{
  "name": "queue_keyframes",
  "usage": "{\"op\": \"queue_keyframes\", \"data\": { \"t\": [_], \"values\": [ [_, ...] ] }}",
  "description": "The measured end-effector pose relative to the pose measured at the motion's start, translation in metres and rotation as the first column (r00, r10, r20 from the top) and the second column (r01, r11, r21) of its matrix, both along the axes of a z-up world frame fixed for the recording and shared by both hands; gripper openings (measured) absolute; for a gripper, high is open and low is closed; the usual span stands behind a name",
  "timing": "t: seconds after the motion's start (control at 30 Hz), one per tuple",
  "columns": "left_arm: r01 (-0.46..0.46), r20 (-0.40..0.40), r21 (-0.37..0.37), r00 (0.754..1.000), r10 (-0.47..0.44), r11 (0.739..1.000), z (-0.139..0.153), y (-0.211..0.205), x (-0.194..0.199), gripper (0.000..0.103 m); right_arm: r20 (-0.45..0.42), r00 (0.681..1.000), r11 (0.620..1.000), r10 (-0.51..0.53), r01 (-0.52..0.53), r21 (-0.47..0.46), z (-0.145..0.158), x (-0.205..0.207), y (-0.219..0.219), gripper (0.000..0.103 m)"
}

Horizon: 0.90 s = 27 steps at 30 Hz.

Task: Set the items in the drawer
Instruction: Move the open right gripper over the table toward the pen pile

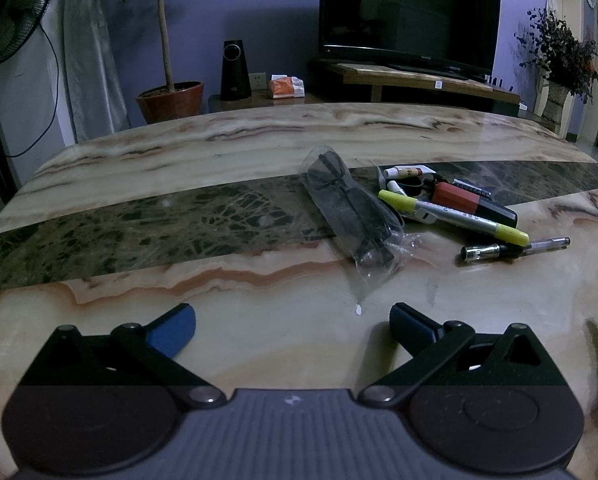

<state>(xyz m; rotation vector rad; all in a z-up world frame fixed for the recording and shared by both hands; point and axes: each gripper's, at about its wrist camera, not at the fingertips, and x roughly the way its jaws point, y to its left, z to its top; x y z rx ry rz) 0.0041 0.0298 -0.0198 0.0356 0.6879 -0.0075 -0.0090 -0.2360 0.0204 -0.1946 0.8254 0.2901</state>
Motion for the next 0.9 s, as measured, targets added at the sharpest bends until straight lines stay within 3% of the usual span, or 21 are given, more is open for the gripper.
{"op": "queue_keyframes", "data": {
  "t": [0.23, 0.3, 0.5, 0.9],
  "values": [
    [0.0, 0.0, 0.0, 1.0, 0.0, 1.0, 0.0, 0.0, 0.0, 0.103, 0.054, 0.997, 0.998, 0.053, -0.055, 0.04, 0.006, 0.001, 0.013, 0.094],
    [0.0, 0.0, 0.0, 1.0, 0.0, 1.0, 0.0, 0.0, 0.0, 0.103, 0.09, 0.992, 0.993, 0.093, -0.099, 0.066, 0.009, 0.001, 0.016, 0.083],
    [0.0, 0.0, 0.0, 1.0, 0.0, 1.0, 0.0, 0.0, 0.0, 0.103, 0.124, 0.984, 0.985, 0.127, -0.14, 0.098, 0.01, 0.011, 0.024, 0.074],
    [0.0, 0.0, 0.0, 1.0, 0.0, 1.0, 0.0, 0.0, 0.0, 0.103, 0.156, 0.962, 0.958, 0.224, -0.247, 0.143, 0.008, 0.031, 0.035, 0.074]
  ]
}}
